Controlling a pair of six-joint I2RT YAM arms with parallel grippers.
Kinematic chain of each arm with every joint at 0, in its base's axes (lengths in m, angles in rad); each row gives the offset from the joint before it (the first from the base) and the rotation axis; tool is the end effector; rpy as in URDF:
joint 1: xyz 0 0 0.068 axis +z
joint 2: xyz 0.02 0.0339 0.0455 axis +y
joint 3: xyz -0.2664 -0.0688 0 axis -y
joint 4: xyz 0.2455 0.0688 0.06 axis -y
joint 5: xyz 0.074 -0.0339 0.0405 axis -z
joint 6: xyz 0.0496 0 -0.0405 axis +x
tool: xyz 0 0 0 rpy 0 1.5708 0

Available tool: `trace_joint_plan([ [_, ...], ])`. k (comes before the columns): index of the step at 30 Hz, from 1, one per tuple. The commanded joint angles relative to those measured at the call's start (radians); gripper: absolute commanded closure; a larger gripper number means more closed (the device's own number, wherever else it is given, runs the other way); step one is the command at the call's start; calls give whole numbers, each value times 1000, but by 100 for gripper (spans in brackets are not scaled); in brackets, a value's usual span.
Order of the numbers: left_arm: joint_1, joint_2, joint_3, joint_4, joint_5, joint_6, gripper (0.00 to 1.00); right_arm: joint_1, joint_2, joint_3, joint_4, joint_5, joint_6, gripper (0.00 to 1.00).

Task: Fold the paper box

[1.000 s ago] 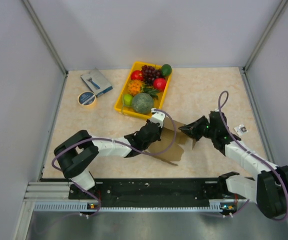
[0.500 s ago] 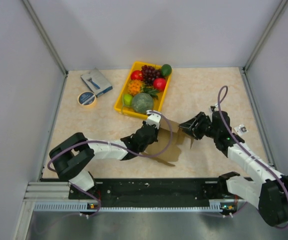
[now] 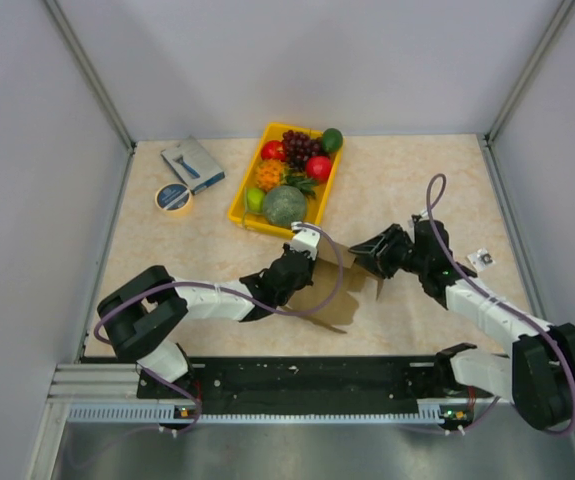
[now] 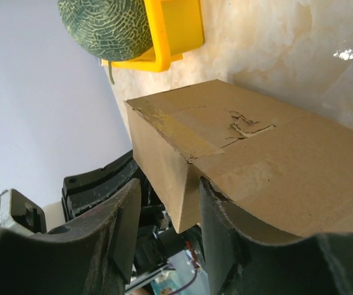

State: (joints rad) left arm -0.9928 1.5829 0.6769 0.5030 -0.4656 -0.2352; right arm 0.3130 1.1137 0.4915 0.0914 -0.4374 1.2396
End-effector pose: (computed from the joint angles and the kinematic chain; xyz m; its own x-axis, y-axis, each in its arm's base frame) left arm 0.1993 -0.2648 0.1773 -0.3302 0.1251 -0.9356 0.4584 0.8877 -0.0431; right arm 0.2214 0.0937 0.1980 -0.7490 0.6579 -0.0777 0.2517 0.3911 0.8853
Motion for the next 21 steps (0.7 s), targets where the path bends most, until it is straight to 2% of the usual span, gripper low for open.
trace_joint_plan([
  [1,0,0,35,28,-8,-12,100,24,12,-13,83,45,105,60],
  [4,0,-4,23,43,-4,-15,98,38,50,2,94,29,130,66],
  [6,0,-3,4,75,2,-16,92,44,63,-1,126,32,159,78],
  [7,0,-7,-3,91,10,-15,79,44,63,-11,139,38,196,85],
  [8,2,-12,-29,113,12,-16,72,43,64,-25,140,45,210,95],
  [9,2,-15,-46,141,15,-18,64,44,69,-27,140,51,218,99],
  [10,3,-21,-87,214,18,-16,55,44,70,-25,130,51,231,100],
  [14,8,-6,-151,347,19,-7,46,43,95,-39,157,39,281,100],
  [19,23,60,-190,488,18,8,46,43,100,-34,166,34,307,100],
  [21,25,92,-201,606,28,37,46,43,103,-30,160,29,307,100],
])
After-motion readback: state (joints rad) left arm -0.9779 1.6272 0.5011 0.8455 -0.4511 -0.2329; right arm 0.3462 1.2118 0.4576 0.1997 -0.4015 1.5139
